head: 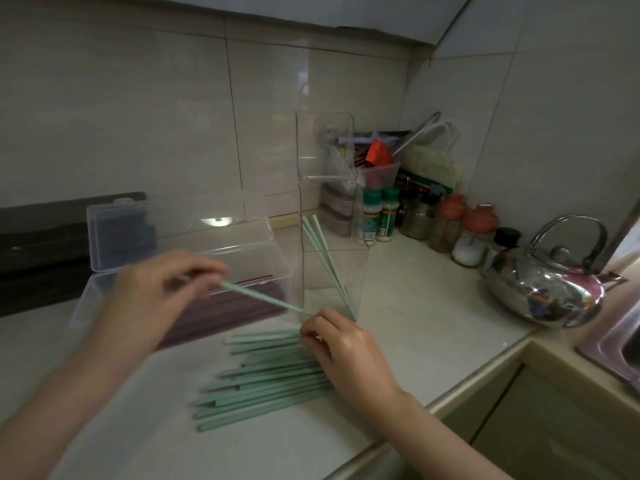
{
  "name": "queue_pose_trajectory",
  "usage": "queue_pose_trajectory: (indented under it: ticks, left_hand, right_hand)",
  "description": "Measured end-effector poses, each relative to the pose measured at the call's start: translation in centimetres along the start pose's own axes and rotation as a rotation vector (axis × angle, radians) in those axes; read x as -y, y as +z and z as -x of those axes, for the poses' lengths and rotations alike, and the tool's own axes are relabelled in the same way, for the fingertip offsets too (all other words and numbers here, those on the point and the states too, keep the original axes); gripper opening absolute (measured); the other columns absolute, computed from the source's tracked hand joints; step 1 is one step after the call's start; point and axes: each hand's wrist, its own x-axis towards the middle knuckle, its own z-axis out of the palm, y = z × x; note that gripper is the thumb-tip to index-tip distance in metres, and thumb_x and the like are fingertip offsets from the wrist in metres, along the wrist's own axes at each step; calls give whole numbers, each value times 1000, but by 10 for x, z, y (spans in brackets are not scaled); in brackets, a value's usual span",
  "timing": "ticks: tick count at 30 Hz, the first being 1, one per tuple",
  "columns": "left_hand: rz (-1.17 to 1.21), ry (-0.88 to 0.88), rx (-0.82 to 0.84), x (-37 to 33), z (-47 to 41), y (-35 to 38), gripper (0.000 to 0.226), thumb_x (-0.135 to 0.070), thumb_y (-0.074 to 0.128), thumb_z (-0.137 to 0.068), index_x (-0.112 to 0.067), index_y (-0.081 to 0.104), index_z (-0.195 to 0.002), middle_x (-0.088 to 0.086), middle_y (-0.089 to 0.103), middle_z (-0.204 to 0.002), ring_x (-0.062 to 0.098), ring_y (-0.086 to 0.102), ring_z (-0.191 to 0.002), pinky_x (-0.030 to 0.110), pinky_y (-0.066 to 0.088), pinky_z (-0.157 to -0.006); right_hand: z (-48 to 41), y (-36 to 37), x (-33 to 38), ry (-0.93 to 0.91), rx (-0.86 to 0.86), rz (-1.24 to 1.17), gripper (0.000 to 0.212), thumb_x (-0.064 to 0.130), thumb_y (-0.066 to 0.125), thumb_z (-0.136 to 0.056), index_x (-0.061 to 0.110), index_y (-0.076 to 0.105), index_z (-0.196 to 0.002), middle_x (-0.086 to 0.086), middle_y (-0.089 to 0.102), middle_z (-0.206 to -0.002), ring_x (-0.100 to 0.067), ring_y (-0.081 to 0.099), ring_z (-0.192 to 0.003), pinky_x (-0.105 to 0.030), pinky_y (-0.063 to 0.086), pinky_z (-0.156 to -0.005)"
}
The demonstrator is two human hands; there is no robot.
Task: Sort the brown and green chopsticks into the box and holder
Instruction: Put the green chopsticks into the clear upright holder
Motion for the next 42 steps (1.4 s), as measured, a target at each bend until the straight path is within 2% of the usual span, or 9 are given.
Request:
queue_pose_trajectory:
  ticks: [3, 6, 11, 20, 27, 30, 34, 38, 42]
  left_hand:
    - [108, 35, -78, -37, -39, -20, 17, -33, 66, -71, -42, 68, -86, -23, 70, -81, -4, 65, -72, 7, 48, -72]
    - [16, 190, -62, -76, -83, -24, 20, -23, 67, -79, -34, 67, -95, -18, 68, -80, -4, 65, -77, 6, 48, -75]
    - [-122, 267, 101, -93, -153, -1, 16, -12, 68, -79, -22, 67, -92, -3, 68, -81, 5, 66, -74, 23, 55, -75]
    - [-409, 274, 428, -79, -175, 55, 12, -5, 69, -76, -15, 69, -84, -3, 68, -72, 10, 65, -72, 24, 50, -72]
    - [-539, 354, 507, -65, -163, 86, 15, -17, 69, -78, -20, 69, -93, -3, 71, -93, 15, 64, -88, 23, 41, -69]
    - [-473, 363, 431, -64, -158, 81, 12, -17, 67, -81, -19, 70, -93, -2, 71, -95, 17, 64, -91, 25, 43, -73]
    - [-311, 453, 104, -62, -130, 58, 14, -25, 61, -87, -20, 69, -97, -6, 70, -96, 12, 62, -90, 32, 48, -82]
    - [-90, 325, -104, -47, -71, 35, 18, -24, 53, -91, -17, 67, -99, -10, 67, -86, 4, 60, -79, 6, 40, -74]
    - [-85, 181, 0, 8, -9, 39, 21, -42, 46, -89, -31, 64, -91, -20, 65, -86, 0, 60, -79, 13, 44, -75]
  right_hand:
    - [7, 5, -1, 51, -13, -56, 19, 31, 46, -89, 17, 59, -88, 2, 59, -86, -20, 59, -74, -33, 49, -56]
    - [11, 8, 0, 58, -1, -74, 18, 30, 47, -89, 17, 59, -86, 2, 57, -85, -19, 58, -75, -32, 48, -58]
    - [11, 10, -1, 73, 5, -88, 18, 30, 46, -90, 17, 58, -88, 2, 56, -86, -19, 57, -77, -33, 48, -60]
    - [11, 12, -2, 70, -4, -99, 20, 32, 44, -90, 17, 57, -87, 0, 56, -87, -20, 57, -78, -35, 48, -60]
    - [12, 13, -3, 68, -3, -87, 23, 34, 43, -90, 18, 58, -89, 1, 57, -88, -21, 57, -80, -35, 48, -63]
    - [11, 11, -3, 70, -10, -90, 18, 31, 44, -89, 17, 56, -88, 1, 56, -88, -20, 56, -80, -33, 45, -64]
    - [11, 6, -2, 87, -45, -98, 10, 25, 46, -90, 17, 51, -88, 1, 55, -87, -18, 54, -77, -29, 40, -64]
    - [10, 2, -3, 121, -130, -105, 11, 15, 52, -90, 20, 49, -99, 3, 57, -92, -13, 52, -75, -26, 41, -64]
    - [3, -8, -4, 156, -211, -157, 9, 13, 54, -91, 17, 55, -99, 3, 57, -89, -13, 54, -72, -32, 47, -62]
